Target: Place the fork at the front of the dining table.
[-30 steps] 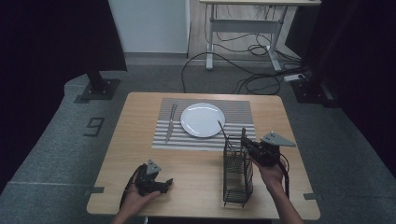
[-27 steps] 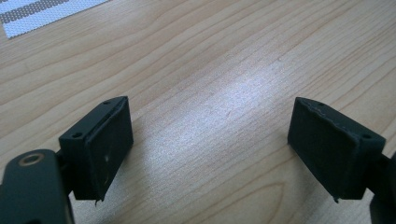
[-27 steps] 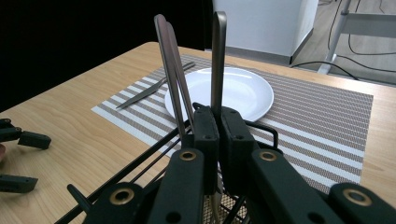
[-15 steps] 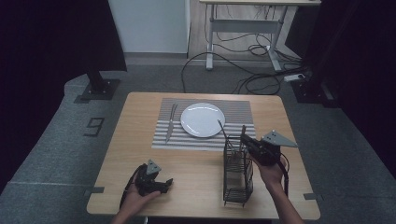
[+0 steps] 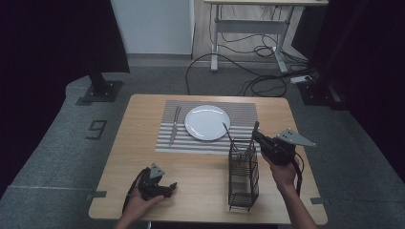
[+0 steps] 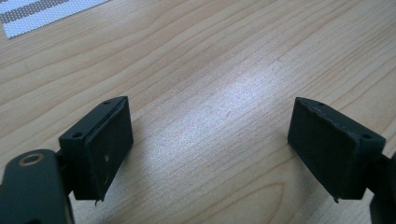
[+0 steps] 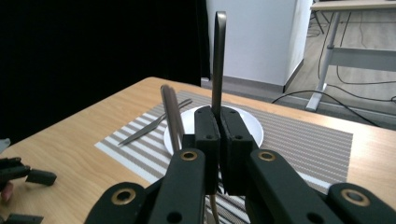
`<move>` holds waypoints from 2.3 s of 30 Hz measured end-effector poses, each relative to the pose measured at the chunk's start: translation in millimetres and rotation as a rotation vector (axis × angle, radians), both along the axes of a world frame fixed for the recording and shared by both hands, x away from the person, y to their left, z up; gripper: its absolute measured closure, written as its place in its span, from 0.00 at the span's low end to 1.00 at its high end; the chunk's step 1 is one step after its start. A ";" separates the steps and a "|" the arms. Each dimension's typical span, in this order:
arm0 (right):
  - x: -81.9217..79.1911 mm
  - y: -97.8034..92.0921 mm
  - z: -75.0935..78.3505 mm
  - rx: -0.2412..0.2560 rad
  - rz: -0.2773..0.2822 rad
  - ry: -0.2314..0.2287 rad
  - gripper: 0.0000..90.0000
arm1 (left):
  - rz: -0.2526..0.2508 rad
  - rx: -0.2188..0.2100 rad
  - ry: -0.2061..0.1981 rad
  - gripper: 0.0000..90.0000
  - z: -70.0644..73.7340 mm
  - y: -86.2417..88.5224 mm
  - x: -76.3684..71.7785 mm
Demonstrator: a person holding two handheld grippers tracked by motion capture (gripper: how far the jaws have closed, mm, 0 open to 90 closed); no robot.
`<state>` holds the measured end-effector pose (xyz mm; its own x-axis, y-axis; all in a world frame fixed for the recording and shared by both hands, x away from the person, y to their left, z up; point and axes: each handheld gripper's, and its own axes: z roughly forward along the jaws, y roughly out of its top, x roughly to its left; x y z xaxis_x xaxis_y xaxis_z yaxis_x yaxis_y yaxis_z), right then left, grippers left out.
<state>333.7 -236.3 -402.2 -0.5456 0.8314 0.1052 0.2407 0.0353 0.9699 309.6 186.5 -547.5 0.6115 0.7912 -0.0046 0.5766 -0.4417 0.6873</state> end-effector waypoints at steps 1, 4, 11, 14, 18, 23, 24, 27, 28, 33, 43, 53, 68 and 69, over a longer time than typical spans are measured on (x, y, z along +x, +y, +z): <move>-0.1 -1.8 2.0 0.006 -0.003 -0.004 0.96 | 0.000 0.000 0.000 0.16 0.0 0.0 0.0; -0.8 -6.5 8.1 0.023 -0.011 -0.016 0.96 | 0.000 0.001 -0.001 0.16 0.0 0.0 0.0; -1.9 -9.2 22.9 0.050 -0.012 -0.047 0.96 | -0.001 0.001 -0.001 0.16 0.0 0.0 0.0; -2.4 -11.2 30.4 0.061 -0.014 -0.061 0.96 | 0.000 0.000 -0.001 0.16 0.0 0.0 0.0; -4.2 -16.5 40.5 0.080 -0.023 -0.079 0.96 | 0.000 0.000 0.000 0.16 0.0 0.0 -0.1; -2.6 -25.2 49.1 0.080 -0.051 -0.088 0.96 | 0.000 -0.001 0.000 0.16 0.0 -0.1 0.0; -2.3 -26.6 50.2 0.078 -0.059 -0.093 0.96 | 0.000 0.000 0.000 0.16 0.0 0.0 0.0; -1.1 -31.1 52.6 0.085 -0.077 -0.101 0.96 | 0.000 0.000 0.000 0.16 0.0 0.0 0.0; -0.6 -32.3 52.9 0.085 -0.087 -0.104 0.96 | 0.000 0.000 0.000 0.16 0.0 0.0 0.0; 1.7 -37.9 50.1 0.062 -0.131 -0.117 0.96 | 0.000 0.000 0.000 0.16 0.0 0.0 0.0; 16.6 -48.8 24.7 0.054 -0.188 -0.084 0.96 | 0.000 0.000 -0.001 0.16 0.0 0.0 0.1; 36.2 -48.7 -8.9 0.047 -0.206 -0.014 0.96 | 0.000 0.001 -0.001 0.16 0.0 0.0 0.0; 58.7 -35.2 -42.9 -0.019 -0.196 0.044 0.96 | -0.004 0.000 -0.002 0.16 -0.2 0.0 0.3; 60.8 -33.7 -45.6 -0.023 -0.199 0.048 0.96 | -0.004 0.000 -0.002 0.16 -0.2 0.0 0.3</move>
